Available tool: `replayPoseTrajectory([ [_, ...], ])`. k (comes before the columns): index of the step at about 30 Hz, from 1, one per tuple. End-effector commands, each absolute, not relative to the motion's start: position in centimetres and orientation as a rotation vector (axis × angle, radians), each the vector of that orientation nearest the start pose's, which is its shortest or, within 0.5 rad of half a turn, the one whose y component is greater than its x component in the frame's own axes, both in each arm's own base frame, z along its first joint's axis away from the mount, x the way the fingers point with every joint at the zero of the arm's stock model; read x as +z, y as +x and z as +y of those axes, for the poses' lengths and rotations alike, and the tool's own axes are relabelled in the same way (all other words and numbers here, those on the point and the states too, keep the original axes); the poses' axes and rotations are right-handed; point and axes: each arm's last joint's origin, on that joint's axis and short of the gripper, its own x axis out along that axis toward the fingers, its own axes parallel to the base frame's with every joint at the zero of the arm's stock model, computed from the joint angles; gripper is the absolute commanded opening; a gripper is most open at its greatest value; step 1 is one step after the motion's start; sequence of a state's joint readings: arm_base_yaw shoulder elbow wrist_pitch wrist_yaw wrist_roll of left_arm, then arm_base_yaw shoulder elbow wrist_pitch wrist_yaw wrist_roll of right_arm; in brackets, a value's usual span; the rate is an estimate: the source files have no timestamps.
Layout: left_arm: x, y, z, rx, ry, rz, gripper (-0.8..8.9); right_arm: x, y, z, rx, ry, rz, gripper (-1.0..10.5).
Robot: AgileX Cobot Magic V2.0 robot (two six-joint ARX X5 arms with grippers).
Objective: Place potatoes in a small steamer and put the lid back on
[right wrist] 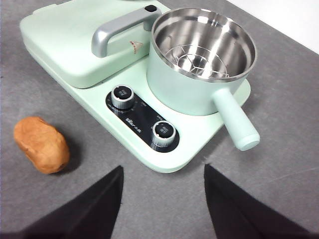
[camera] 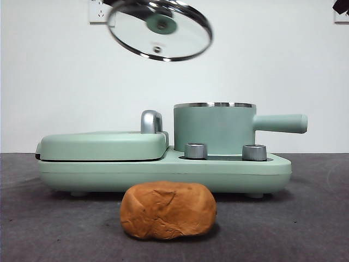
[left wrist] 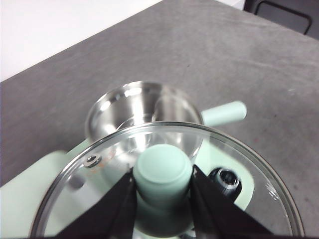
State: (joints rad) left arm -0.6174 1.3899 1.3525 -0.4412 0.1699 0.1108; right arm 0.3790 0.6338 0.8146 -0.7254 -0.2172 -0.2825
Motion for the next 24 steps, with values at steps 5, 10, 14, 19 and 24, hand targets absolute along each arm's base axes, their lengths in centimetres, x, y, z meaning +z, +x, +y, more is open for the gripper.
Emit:
replayPoseTrajectory([
  [5,36.2,20.2,-14.8,-0.721,0.191,0.409,0.11,31.2,12.0,5.8,0.75,-0.275,0.507,2.6],
  [10,34.5,16.7,-12.0,-0.638,0.133,0.421,0.1,30.5,13.1,7.0,0.841,-0.293,0.541,2.8],
  [14,34.0,14.4,-10.1,-0.58,0.11,0.44,0.1,29.9,14.0,8.6,0.964,-0.344,0.541,3.3],
  [19,34.5,12.7,-8.7,-0.516,0.115,0.422,0.1,28.4,15.1,11.4,1.078,-0.399,0.591,3.3],
  [24,35.0,12.0,-8.1,-0.516,0.099,0.385,0.1,26.2,16.0,14.3,1.188,-0.485,0.643,3.3],
])
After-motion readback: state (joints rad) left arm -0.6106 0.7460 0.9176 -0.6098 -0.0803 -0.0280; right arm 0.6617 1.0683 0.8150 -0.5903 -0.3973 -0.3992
